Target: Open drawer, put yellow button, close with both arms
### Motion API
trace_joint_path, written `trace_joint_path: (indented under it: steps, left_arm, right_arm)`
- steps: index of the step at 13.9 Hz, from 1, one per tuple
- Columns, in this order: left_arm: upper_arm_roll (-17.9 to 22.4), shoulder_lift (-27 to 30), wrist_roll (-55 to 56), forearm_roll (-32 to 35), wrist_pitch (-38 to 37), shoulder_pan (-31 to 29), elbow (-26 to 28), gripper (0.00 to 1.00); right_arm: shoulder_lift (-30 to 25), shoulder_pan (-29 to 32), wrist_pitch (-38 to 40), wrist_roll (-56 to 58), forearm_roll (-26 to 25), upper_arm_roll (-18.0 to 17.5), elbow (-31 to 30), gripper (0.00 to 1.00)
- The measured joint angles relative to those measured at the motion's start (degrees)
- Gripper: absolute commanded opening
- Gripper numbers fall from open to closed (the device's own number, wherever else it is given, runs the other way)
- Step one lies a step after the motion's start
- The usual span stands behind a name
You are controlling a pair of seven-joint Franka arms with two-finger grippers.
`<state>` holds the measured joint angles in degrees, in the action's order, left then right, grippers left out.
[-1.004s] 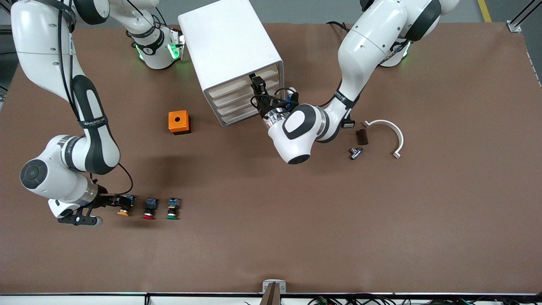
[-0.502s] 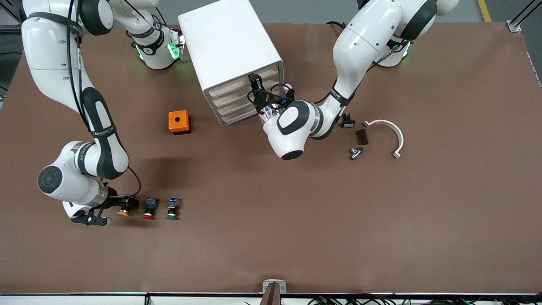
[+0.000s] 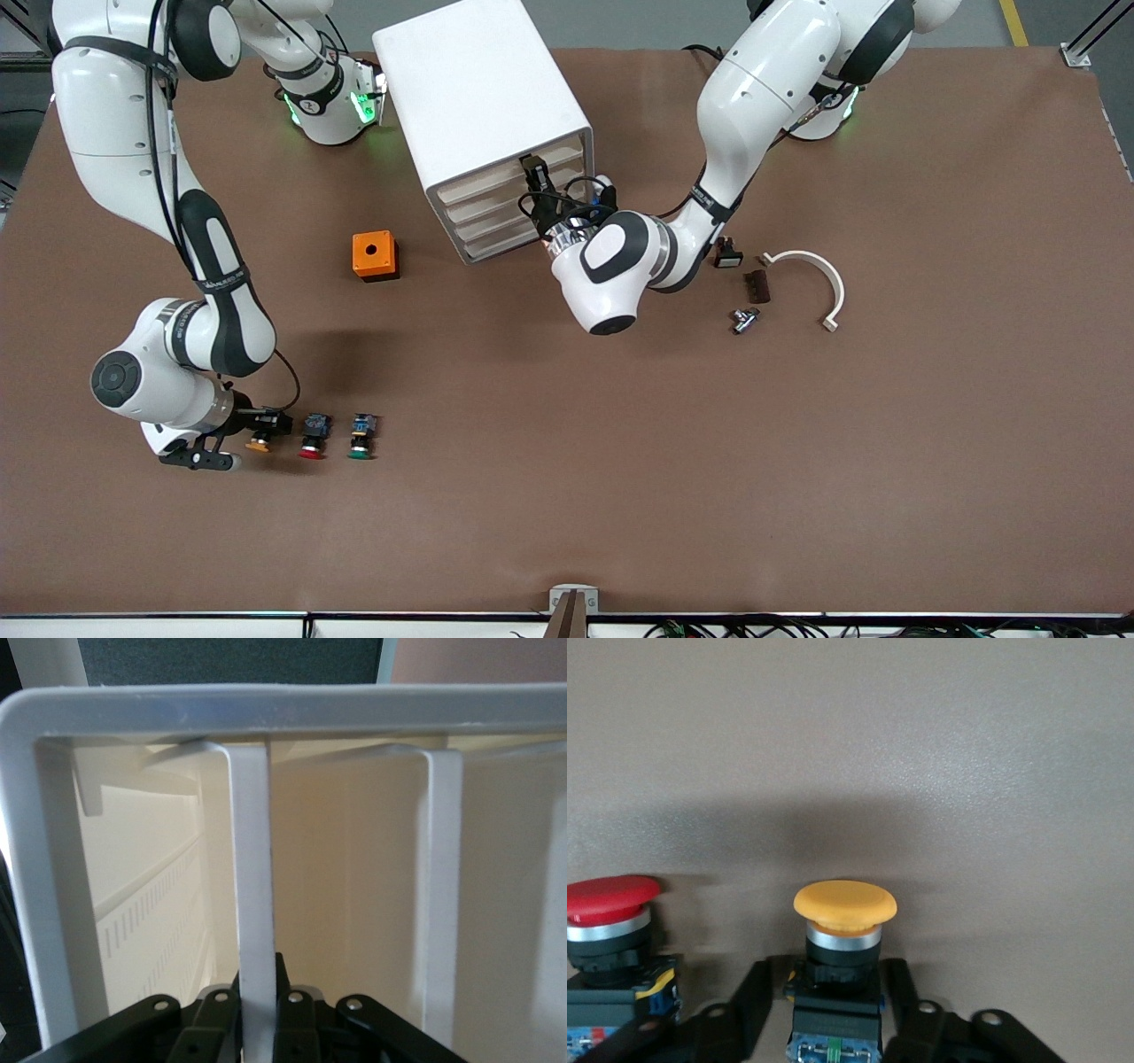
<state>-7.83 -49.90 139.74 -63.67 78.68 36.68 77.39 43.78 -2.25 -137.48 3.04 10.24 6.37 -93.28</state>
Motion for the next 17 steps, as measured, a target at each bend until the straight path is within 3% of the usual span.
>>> trace_joint_path:
  steps: [4, 7, 14, 15, 17]
  left_arm:
    - [0.23, -0.49, 0.00, -1.27, -0.01, -3.39, 0.01, 0.10]
    - [0.32, -1.52, -0.22, -3.56, -0.03, -7.34, -0.04, 0.12]
    - [0.40, -1.83, -1.07, -5.20, 2.57, -12.01, -0.64, 0.15]
    - [0.41, -1.84, -1.07, -5.20, 2.65, -12.45, -0.69, 0.17]
    - [0.41, -1.88, -1.17, -5.20, 2.83, -12.91, -0.72, 0.37]
  right_arm:
    - [-0.08, -0.04, 0.23, -0.24, 0.02, 0.06, 0.22, 0.00]
    - [-1.25, -0.47, 5.84, -4.21, 0.04, 0.03, 1.87, 0.00]
    - [-16.83, -7.51, 26.48, -28.93, 0.09, -0.27, 3.42, 0.00]
    - [-18.96, -9.23, 28.88, -33.26, 0.09, -0.36, 3.29, 0.00]
    - [-22.99, -13.25, 31.50, -41.18, 0.14, -0.52, 1.89, 0.00]
